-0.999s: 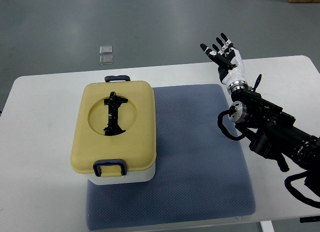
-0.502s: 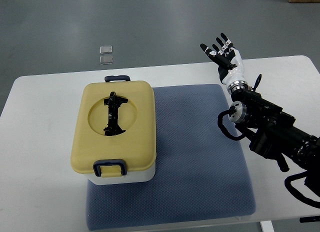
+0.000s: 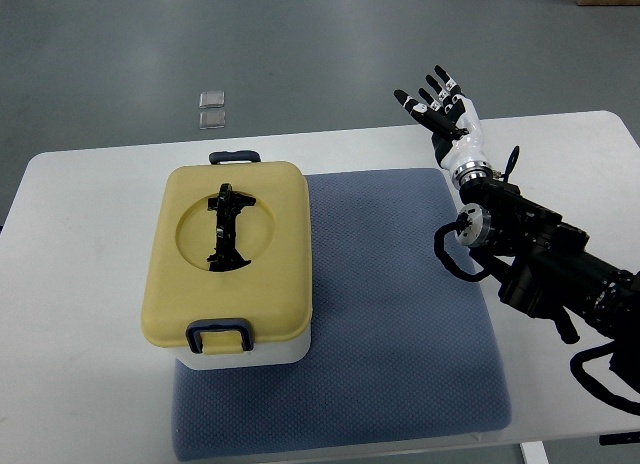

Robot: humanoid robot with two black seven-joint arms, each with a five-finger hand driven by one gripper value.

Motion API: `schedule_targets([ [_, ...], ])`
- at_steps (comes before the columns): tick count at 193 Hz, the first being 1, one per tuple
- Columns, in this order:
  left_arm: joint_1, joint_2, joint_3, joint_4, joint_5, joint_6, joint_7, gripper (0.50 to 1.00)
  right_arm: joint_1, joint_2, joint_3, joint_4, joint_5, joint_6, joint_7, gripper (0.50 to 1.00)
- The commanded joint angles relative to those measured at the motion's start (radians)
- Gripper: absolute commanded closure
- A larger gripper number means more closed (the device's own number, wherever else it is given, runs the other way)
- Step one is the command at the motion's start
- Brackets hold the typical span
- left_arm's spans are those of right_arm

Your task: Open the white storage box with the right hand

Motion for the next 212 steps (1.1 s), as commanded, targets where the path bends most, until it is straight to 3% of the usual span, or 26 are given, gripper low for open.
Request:
schedule_targets([
  [1,0.0,0.0,0.0,0.0,0.0,0.0,0.0,0.5,0.048,0.0,-0.076,0.001,-0.056,-0.004,0.003,0.57],
  [64,0.0,0.0,0.0,0.0,0.0,0.0,0.0,0.5,0.25,-0.034,-0.377,0.016,-0.141,0.001,0.0,0.57],
  [95,0.0,0.0,0.0,0.0,0.0,0.0,0.0,0.5,0.351,-0.092,-0.53,0.058,-0.21,0.057,0.004,0.57],
  [122,0.0,0.0,0.0,0.0,0.0,0.0,0.0,0.5,0.473,-0.133,-0.608,0.107,-0.421,0.132,0.025,0.57],
  [148,0.0,0.0,0.0,0.0,0.0,0.0,0.0,0.5,0.6,-0.186,-0.645,0.214,-0.667,0.191,0.025,0.57],
  [175,0.0,0.0,0.0,0.0,0.0,0.0,0.0,0.5,0.73,-0.229,-0.645,0.349,-0.825,0.303,0.025,0.572],
  [212,0.0,0.0,0.0,0.0,0.0,0.0,0.0,0.5,0.83,-0.238,-0.647,0.527,-1.082,0.326,0.025,0.574],
])
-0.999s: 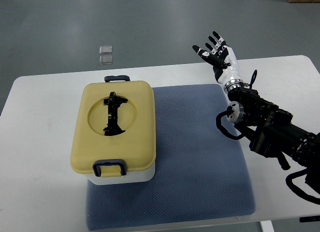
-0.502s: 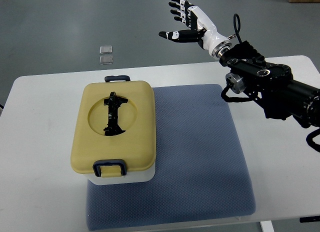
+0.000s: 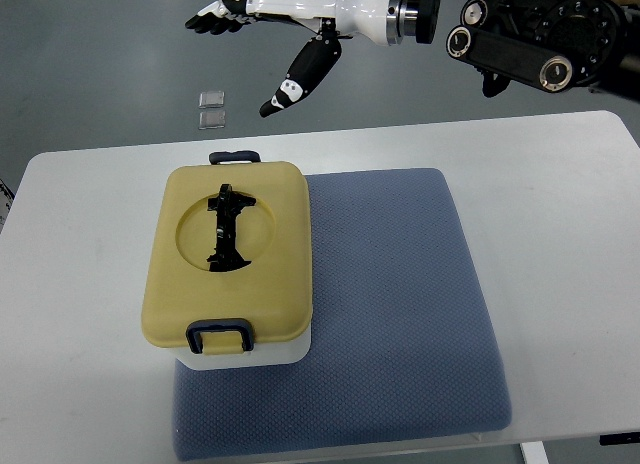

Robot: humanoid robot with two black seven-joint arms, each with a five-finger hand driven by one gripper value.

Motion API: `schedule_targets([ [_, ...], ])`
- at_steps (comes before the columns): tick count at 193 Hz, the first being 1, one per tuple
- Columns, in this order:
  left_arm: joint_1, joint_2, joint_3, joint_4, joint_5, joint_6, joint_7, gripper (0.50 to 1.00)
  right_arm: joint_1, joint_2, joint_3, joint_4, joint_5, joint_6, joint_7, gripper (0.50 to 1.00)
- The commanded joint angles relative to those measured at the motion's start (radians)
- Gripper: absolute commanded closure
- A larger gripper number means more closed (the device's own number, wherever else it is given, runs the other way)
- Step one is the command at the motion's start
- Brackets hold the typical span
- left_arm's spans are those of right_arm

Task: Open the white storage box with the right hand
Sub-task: 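Swing the right hand up and over toward the yellow lid, then lower the right hand onto the lid and grip its black handle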

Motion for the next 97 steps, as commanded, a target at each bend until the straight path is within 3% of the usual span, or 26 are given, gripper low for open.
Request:
schedule_targets([
  [1,0.0,0.0,0.0,0.0,0.0,0.0,0.0,0.5,0.044,0.001,-0.001,0.076,-0.14,0.008,0.0,0.574],
  [52,0.0,0.0,0.0,0.0,0.0,0.0,0.0,0.5,0.072,0.067,-0.02,0.124,-0.456,0.001,0.0,0.591],
  [97,0.0,0.0,0.0,0.0,0.0,0.0,0.0,0.5,0.07,0.1,-0.083,0.127,-0.477,-0.004,0.0,0.611],
])
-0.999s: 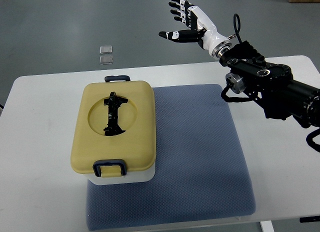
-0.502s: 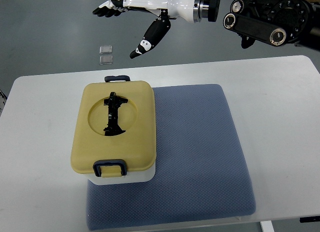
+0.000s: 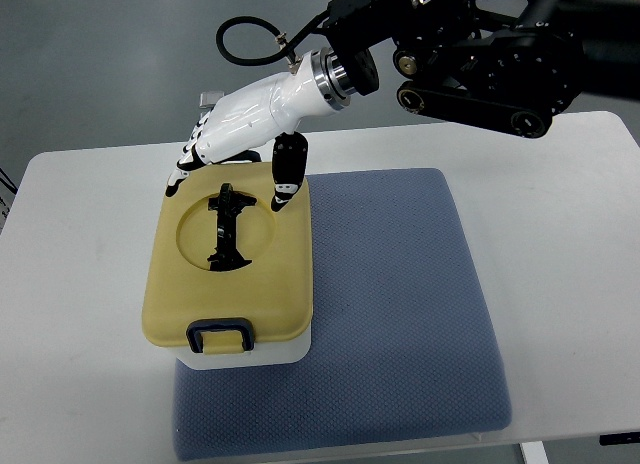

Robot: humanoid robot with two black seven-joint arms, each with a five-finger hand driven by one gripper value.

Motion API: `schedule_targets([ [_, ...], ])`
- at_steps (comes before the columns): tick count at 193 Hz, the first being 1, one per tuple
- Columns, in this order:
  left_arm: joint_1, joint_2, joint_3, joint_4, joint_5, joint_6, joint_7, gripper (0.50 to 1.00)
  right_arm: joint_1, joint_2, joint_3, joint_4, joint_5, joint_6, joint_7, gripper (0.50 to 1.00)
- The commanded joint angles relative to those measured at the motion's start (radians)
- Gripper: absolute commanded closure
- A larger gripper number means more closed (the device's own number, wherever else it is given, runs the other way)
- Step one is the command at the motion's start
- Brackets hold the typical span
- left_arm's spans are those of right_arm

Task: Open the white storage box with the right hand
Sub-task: 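Lower the right hand onto the lid and grip its black handle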

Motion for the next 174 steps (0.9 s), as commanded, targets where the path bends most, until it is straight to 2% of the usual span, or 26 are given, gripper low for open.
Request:
schedule_targets([
  [1,0.0,0.0,0.0,0.0,0.0,0.0,0.0,0.5,-0.001,0.011,-0.017,0.003,-0.003,-0.001,0.0,0.611],
  [6,0.0,0.0,0.0,0.0,0.0,0.0,0.0,0.5,-0.002,0.017,-0.017,0.004,-0.005,-0.001,0.0,0.63],
  [52,0.0,0.0,0.0,0.001,0.0,0.0,0.0,0.5,-0.021,0.062,-0.017,0.003,-0.006,-0.004,0.0,0.673],
  [74,0.0,0.0,0.0,0.001,0.0,0.0,0.0,0.5,-0.028,0.063,-0.017,0.001,-0.009,-0.032,0.0,0.705],
  [88,0.0,0.0,0.0,0.0,0.0,0.0,0.0,0.5,-0.024,0.06,-0.017,0.0,-0.009,-0.049,0.0,0.754],
  [134,0.0,0.0,0.0,0.0,0.0,0.0,0.0,0.5,-0.013,0.056,-0.016,-0.005,-0.009,-0.053,0.0,0.777],
  [140,0.0,0.0,0.0,0.0,0.0,0.0,0.0,0.5,-0.013,0.057,-0.016,-0.005,-0.009,-0.053,0.0,0.795],
  [143,0.0,0.0,0.0,0.0,0.0,0.0,0.0,0.5,-0.013,0.059,-0.016,-0.005,-0.009,-0.053,0.0,0.824],
  [150,0.0,0.0,0.0,0.0,0.0,0.0,0.0,0.5,-0.015,0.059,-0.016,-0.005,-0.009,-0.053,0.0,0.856],
  [174,0.0,0.0,0.0,0.0,0.0,0.0,0.0,0.5,-0.022,0.062,-0.014,-0.003,-0.009,-0.053,0.0,0.918],
])
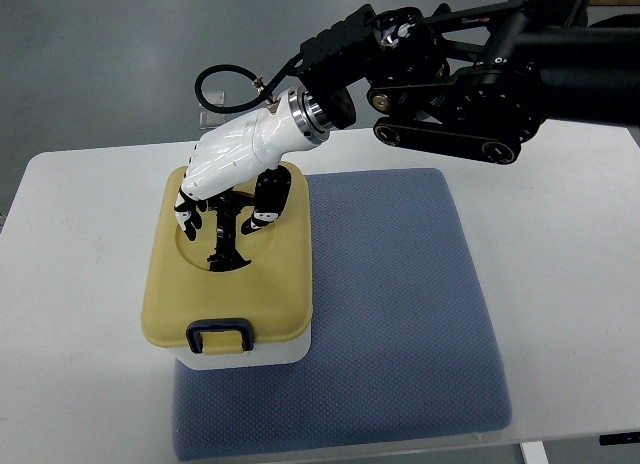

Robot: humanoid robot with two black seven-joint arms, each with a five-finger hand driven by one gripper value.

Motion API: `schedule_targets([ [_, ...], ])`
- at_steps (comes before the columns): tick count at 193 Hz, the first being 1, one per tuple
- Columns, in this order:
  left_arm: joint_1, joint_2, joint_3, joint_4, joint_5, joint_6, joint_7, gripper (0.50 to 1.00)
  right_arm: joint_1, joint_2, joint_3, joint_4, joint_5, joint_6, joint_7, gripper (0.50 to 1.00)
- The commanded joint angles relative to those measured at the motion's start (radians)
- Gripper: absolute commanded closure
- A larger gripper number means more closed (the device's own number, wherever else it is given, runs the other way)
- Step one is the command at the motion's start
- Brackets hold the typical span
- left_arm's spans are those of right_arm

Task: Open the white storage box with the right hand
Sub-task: 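Lower the right hand onto the lid and grip its black handle, then lift the yellow lid up off the white box with the right hand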

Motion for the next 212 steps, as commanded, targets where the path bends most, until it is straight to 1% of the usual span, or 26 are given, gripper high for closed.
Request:
schedule_targets([
  [1,0.0,0.0,0.0,0.0,0.0,0.0,0.0,0.5,-0.008,0.003,0.001,0.002,0.0,0.001,0.0,0.922],
  [9,0.0,0.0,0.0,0.0,0.0,0.0,0.0,0.5,-0.01,0.003,0.003,0.0,0.0,0.001,0.0,0.924],
  [18,0.0,0.0,0.0,0.0,0.0,0.0,0.0,0.5,-0.011,0.003,0.004,0.002,0.002,0.001,0.0,0.95],
  [30,0.0,0.0,0.0,0.0,0.0,0.0,0.0,0.5,-0.014,0.004,0.004,0.0,0.002,0.001,0.0,0.971],
  [35,0.0,0.0,0.0,0.0,0.0,0.0,0.0,0.5,-0.016,0.004,0.004,0.002,0.002,0.001,0.0,0.993],
  [40,0.0,0.0,0.0,0.001,0.0,0.0,0.0,0.5,-0.017,0.004,0.006,0.0,0.002,0.001,0.0,1.0],
  [107,0.0,0.0,0.0,0.0,0.0,0.0,0.0,0.5,-0.016,-0.003,0.015,0.0,0.02,-0.001,0.0,1.0],
  [154,0.0,0.0,0.0,0.0,0.0,0.0,0.0,0.5,0.004,-0.023,0.115,0.0,0.021,0.013,0.0,1.0],
  [192,0.0,0.0,0.0,0.0,0.0,0.0,0.0,0.5,0.007,-0.085,0.162,-0.003,0.023,0.017,0.0,1.0],
  [212,0.0,0.0,0.0,0.0,0.0,0.0,0.0,0.5,-0.008,-0.149,0.193,-0.005,0.026,0.016,0.0,1.0],
])
